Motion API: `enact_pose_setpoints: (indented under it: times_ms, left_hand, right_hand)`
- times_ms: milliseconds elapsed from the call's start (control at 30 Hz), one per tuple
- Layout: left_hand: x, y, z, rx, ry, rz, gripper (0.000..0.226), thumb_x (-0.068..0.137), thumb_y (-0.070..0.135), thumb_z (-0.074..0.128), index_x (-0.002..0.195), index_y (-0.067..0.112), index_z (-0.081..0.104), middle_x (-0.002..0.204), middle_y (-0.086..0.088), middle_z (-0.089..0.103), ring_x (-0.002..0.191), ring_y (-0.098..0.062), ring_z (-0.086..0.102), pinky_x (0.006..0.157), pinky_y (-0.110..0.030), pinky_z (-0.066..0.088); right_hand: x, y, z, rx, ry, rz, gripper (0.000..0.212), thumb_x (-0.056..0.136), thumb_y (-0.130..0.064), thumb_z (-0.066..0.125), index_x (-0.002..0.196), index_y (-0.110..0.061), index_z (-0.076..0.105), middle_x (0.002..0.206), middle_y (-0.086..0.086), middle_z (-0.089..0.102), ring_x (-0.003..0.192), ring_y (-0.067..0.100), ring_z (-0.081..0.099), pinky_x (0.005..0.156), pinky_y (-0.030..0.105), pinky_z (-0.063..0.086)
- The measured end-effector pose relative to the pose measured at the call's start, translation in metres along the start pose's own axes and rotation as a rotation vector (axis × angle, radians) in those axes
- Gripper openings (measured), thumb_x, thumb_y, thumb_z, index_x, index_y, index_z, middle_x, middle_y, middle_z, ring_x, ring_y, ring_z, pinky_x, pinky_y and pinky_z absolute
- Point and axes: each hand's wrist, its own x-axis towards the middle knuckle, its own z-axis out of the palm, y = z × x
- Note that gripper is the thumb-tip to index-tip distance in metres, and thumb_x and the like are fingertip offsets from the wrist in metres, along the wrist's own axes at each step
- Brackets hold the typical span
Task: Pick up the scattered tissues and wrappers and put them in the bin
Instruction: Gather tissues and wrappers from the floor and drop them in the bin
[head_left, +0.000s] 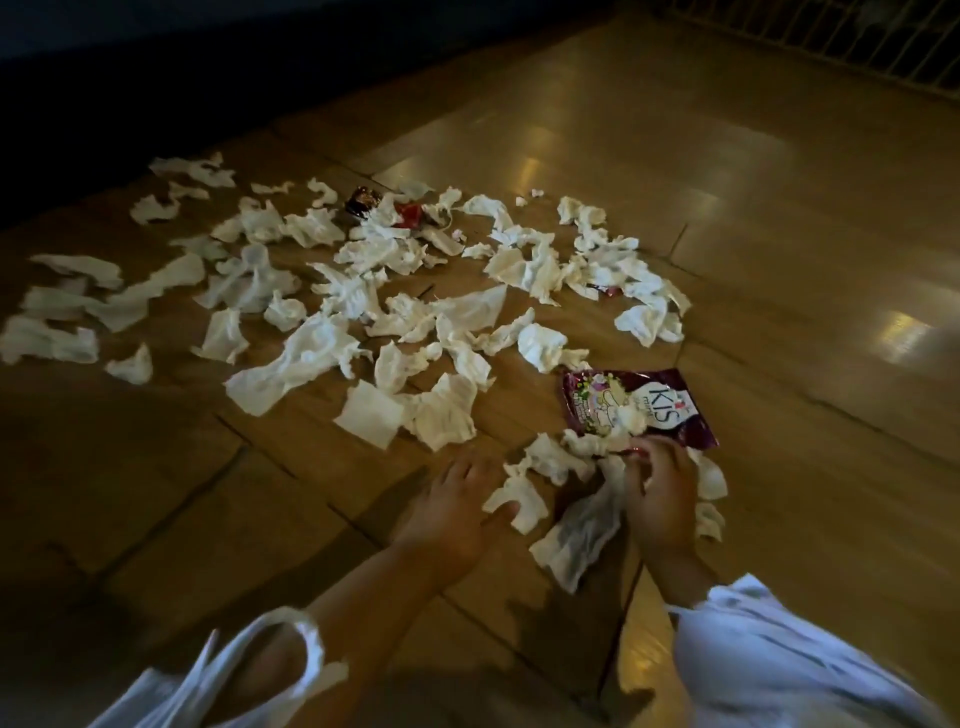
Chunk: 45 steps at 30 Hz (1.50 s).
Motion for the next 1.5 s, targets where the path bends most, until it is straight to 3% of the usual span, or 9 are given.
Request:
enact_pose_setpoints:
  times_ms: [133,367,600,767,933,1067,1233,1400,1500]
  left_hand:
    - [0.046,0.037,0.011,0.101,0.063,-0.017,0.079,0.083,0.065,0.044,0.146,0.035,0.006,0.158,0.004,-0.007,0.146,-0.025,-0.003,0.117,-0.050,0.006]
    - [0.087,0.050,0.060,0.487,-0.130,0.096,0.117,0.056,0.086,0.051,0.137,0.047,-0.025,0.139,-0.001,-0.048,0.131,-0.045,-0.034,0.102,-0.071,-0.010]
    - [0.054,0.018,0.084,0.418,-0.124,0.109,0.058,0.090,0.052,0.042,0.142,0.038,0.020,0.156,0.006,0.005,0.143,-0.025,0.002,0.115,-0.046,0.007]
    - [0.015,-0.010,0.080,0.105,0.073,0.092,0.031,0.095,0.026,0.046,0.126,0.022,0.044,0.126,0.005,0.045,0.117,-0.014,0.038,0.094,-0.023,0.030]
    - [0.007,-0.036,0.054,-0.170,0.260,0.081,0.037,0.093,0.024,0.040,0.129,0.020,0.047,0.106,0.004,0.044,0.102,-0.015,0.047,0.083,-0.028,0.041]
    - [0.016,-0.050,0.039,-0.324,0.438,0.109,0.048,0.081,0.041,0.029,0.087,0.007,0.063,0.085,-0.010,0.056,0.077,-0.026,0.054,0.069,-0.041,0.048]
    - [0.022,-0.045,0.015,-0.416,0.556,-0.081,0.039,0.093,0.036,0.050,0.064,0.010,0.053,0.071,-0.004,0.052,0.064,-0.012,0.052,0.059,-0.025,0.039]
    - [0.046,-0.062,-0.012,-0.280,0.749,-0.095,0.013,0.092,0.008,0.051,0.094,-0.002,0.059,0.105,-0.016,0.053,0.090,-0.012,0.047,0.075,-0.018,0.037]
    - [0.059,-0.082,-0.024,-0.205,0.760,-0.047,0.024,0.093,0.007,0.048,0.116,0.009,0.052,0.130,-0.014,0.046,0.116,-0.021,0.046,0.093,-0.028,0.041]
  right_hand:
    - [0.033,0.026,0.009,0.088,0.156,0.144,0.047,0.086,-0.035,0.031,0.105,-0.004,0.060,0.110,0.019,0.059,0.105,0.033,0.050,0.086,0.032,0.034]
    - [0.025,0.046,0.021,-0.010,0.207,0.364,0.052,0.086,-0.045,0.034,0.116,-0.009,0.055,0.124,0.021,0.053,0.116,0.040,0.047,0.095,0.053,0.038]
    - [-0.017,0.063,0.006,-0.142,-0.081,0.280,0.064,0.087,-0.062,0.028,0.125,-0.014,0.049,0.126,0.019,0.053,0.117,0.038,0.049,0.096,0.052,0.037]
    - [-0.063,0.063,0.009,-0.165,-0.248,-0.001,0.052,0.082,-0.055,0.033,0.119,-0.025,0.055,0.129,0.002,0.052,0.123,0.026,0.043,0.098,0.044,0.033]
    - [-0.057,0.046,0.019,0.015,-0.244,-0.090,0.020,0.086,-0.023,0.045,0.094,-0.020,0.063,0.100,0.001,0.062,0.095,0.017,0.058,0.087,0.036,0.046]
    - [-0.025,0.007,0.019,0.161,-0.167,-0.119,0.033,0.084,-0.031,0.035,0.080,-0.011,0.061,0.082,0.008,0.060,0.078,0.023,0.055,0.070,0.032,0.039]
    - [0.024,-0.009,0.043,-0.045,-0.049,0.027,0.037,0.086,-0.034,0.042,0.079,-0.004,0.064,0.111,0.015,0.052,0.106,0.035,0.045,0.085,0.032,0.029]
    - [-0.010,-0.012,0.054,-0.057,-0.228,-0.159,0.024,0.090,-0.035,0.050,0.106,-0.018,0.054,0.129,-0.002,0.042,0.119,0.013,0.039,0.093,0.029,0.037]
    - [-0.058,-0.012,0.072,-0.077,-0.422,-0.319,0.029,0.095,-0.045,0.038,0.120,-0.035,0.047,0.131,-0.020,0.038,0.124,0.000,0.033,0.107,0.030,0.032]
